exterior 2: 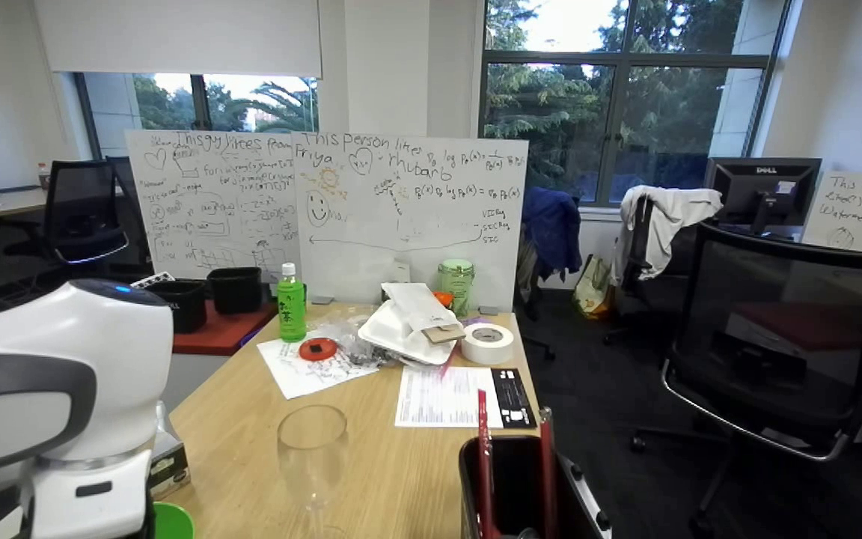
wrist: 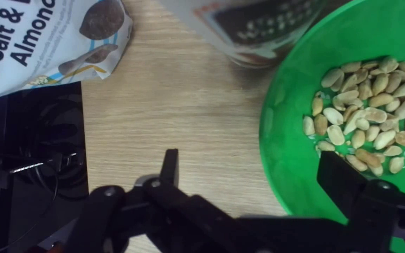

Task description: Move the green bowl slightly to the right

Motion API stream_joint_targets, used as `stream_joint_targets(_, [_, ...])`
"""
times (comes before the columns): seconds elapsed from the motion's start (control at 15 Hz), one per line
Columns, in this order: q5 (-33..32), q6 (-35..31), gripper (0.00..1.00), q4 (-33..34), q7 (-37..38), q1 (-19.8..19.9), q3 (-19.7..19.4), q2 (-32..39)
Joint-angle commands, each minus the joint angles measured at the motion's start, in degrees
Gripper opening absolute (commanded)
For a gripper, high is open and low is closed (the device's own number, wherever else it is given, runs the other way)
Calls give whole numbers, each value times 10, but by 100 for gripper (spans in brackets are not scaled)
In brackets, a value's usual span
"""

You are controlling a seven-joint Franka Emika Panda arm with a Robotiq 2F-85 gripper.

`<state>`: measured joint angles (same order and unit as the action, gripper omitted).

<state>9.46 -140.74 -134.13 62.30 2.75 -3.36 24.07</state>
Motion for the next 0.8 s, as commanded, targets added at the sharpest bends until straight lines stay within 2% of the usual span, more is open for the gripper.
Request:
stream_joint_targets(0.0, [9,3,100,2,-6,-14,-13,1])
stream_joint_targets(0.73, [-2,-13,100,7,6,-35,-29,16])
